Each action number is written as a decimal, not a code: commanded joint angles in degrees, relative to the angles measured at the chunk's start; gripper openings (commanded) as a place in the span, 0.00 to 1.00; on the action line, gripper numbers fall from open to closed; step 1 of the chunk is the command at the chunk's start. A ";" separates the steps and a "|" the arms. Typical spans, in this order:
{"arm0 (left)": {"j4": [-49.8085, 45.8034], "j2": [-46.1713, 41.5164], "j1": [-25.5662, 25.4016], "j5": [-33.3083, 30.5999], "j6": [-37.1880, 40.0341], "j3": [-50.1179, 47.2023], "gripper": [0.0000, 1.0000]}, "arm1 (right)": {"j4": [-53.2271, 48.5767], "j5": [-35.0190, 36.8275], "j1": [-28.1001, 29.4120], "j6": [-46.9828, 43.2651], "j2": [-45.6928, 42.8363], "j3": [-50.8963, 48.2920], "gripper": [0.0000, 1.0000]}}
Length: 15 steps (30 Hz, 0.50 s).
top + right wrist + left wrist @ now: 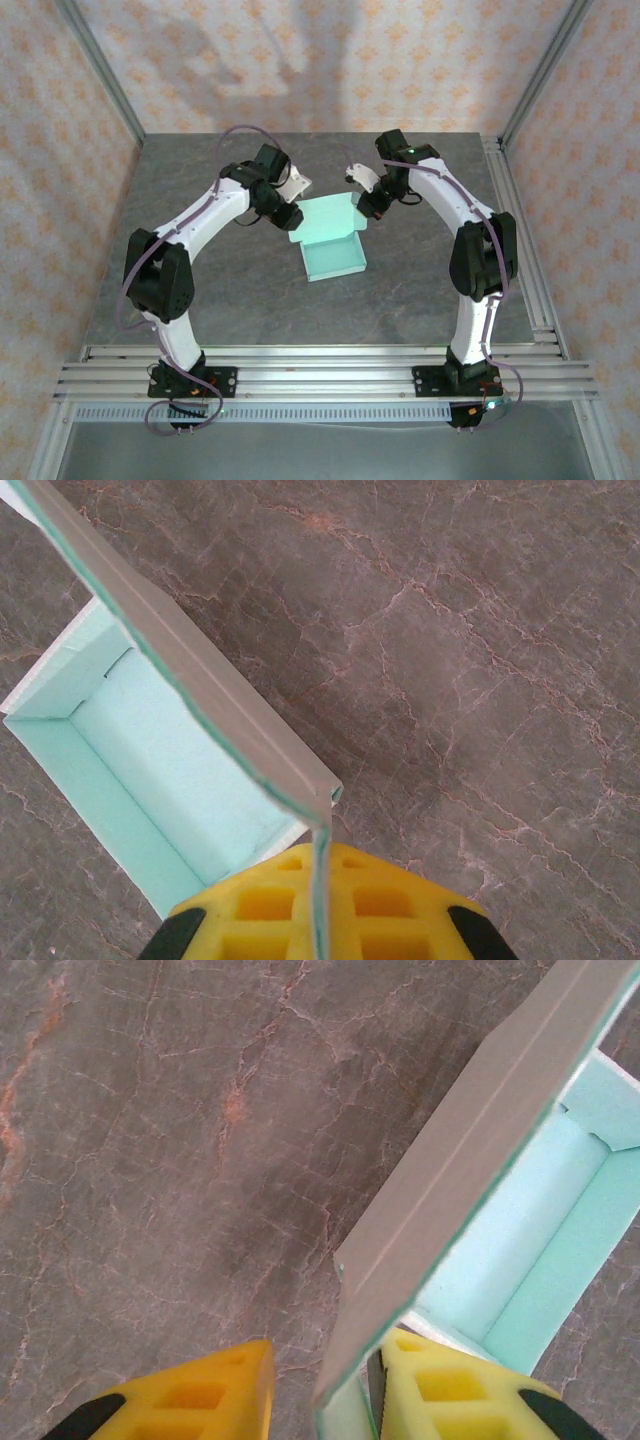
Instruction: Fold the paper box
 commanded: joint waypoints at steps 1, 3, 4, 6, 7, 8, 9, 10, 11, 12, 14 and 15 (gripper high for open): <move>-2.61 1.07 0.58 0.40 -0.01 0.10 0.29 | -0.27 1.13 -0.42 0.39 -1.94 0.19 0.00; -3.55 1.39 0.57 0.13 0.25 0.62 0.27 | -0.13 1.13 -0.51 0.49 -1.98 0.19 0.00; -3.97 1.55 0.60 0.05 0.39 0.82 0.27 | -0.13 1.28 -0.46 0.56 -1.95 0.19 0.00; -4.46 1.65 0.58 0.03 0.69 1.01 0.27 | 0.08 1.47 -0.52 0.81 -2.05 0.10 0.00; -4.68 1.69 0.58 0.03 0.88 1.03 0.26 | 0.18 1.48 -0.53 0.90 -2.02 -0.01 0.00; -4.89 1.67 0.58 0.07 0.96 1.06 0.25 | 0.22 1.48 -0.57 0.98 -2.04 0.01 0.00; -5.09 1.63 0.58 0.03 1.21 1.11 0.22 | 0.31 1.58 -0.53 1.00 -2.04 -0.03 0.00; -5.34 1.63 0.57 -0.14 1.28 1.09 0.20 | 0.31 1.61 -0.53 1.06 -2.03 -0.03 0.00; -5.48 1.62 0.58 -0.23 1.35 1.20 0.18 | 0.31 1.65 -0.59 1.04 -2.07 0.00 0.00; -5.80 1.66 0.58 -0.24 1.46 1.33 0.17 | 0.40 1.74 -0.53 1.13 -2.04 0.00 0.00; -6.23 1.60 0.58 0.21 1.31 1.63 0.16 | 0.42 1.92 -0.60 1.17 -1.99 0.06 0.00; -6.24 1.51 0.58 0.66 1.28 1.73 0.16 | 0.45 1.78 -0.59 1.20 -2.01 0.08 0.00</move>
